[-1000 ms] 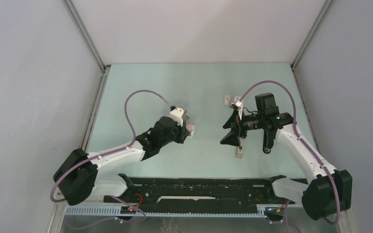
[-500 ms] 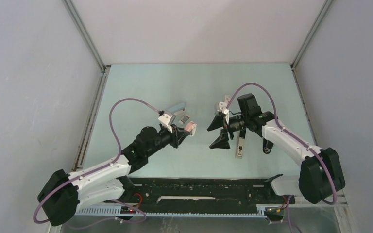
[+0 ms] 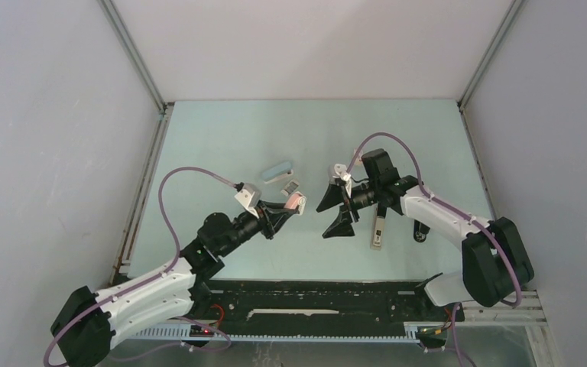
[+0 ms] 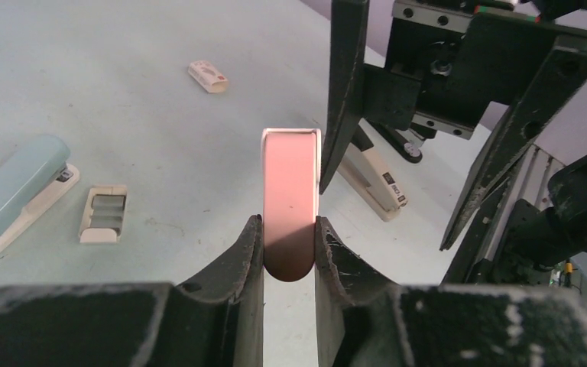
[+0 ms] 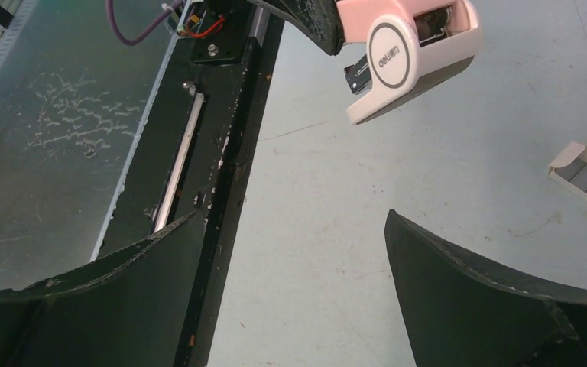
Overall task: Unload the staples from the stapler
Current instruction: Pick up the stapler from the center of the board.
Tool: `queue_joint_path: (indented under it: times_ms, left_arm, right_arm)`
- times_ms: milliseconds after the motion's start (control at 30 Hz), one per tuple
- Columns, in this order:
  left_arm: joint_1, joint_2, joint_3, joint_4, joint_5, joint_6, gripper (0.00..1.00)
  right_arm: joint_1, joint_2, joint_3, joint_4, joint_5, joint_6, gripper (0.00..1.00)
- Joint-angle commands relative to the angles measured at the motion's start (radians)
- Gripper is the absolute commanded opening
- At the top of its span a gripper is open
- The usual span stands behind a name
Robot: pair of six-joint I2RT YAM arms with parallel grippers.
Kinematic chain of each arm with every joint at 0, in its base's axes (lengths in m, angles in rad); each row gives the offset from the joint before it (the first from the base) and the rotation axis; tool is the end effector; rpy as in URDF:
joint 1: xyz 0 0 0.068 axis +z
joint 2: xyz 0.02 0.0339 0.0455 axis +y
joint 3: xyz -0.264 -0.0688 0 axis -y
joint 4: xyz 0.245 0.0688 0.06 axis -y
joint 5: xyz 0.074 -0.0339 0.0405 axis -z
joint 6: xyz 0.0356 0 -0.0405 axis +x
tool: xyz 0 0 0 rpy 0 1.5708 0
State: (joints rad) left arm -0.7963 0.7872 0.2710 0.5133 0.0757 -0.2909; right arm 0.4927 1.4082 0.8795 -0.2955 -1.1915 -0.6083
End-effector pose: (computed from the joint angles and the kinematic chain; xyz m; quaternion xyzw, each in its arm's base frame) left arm 0.1281 -0.1347 0.2314 0.2028 0.6785 -0.3879 0.5900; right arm 0.2295 0.1608 0.2383 -0.5776 0.5498 0.5042 0.3315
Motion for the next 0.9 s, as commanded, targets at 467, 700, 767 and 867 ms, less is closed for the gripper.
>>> queue_joint_path:
  times_ms: [467, 700, 767, 867]
  left_arm:
    - [-0.006, -0.002, -0.002, 0.226, 0.065, -0.117, 0.00]
    - [-0.005, 0.039, 0.007, 0.299, 0.101, -0.169, 0.00]
    - [-0.006, 0.057, 0.008, 0.323, 0.112, -0.182, 0.00]
    - [-0.006, 0.077, 0.010, 0.349, 0.122, -0.195, 0.00]
  right_arm:
    - [-0.041, 0.026, 0.022, 0.239, -0.118, 0.225, 0.95]
    - [-0.029, 0.041, 0.022, 0.461, -0.150, 0.434, 0.93]
    - [-0.023, 0.044, 0.022, 0.525, -0.160, 0.494, 0.91]
    - [-0.014, 0.052, 0.022, 0.594, -0.166, 0.580, 0.88]
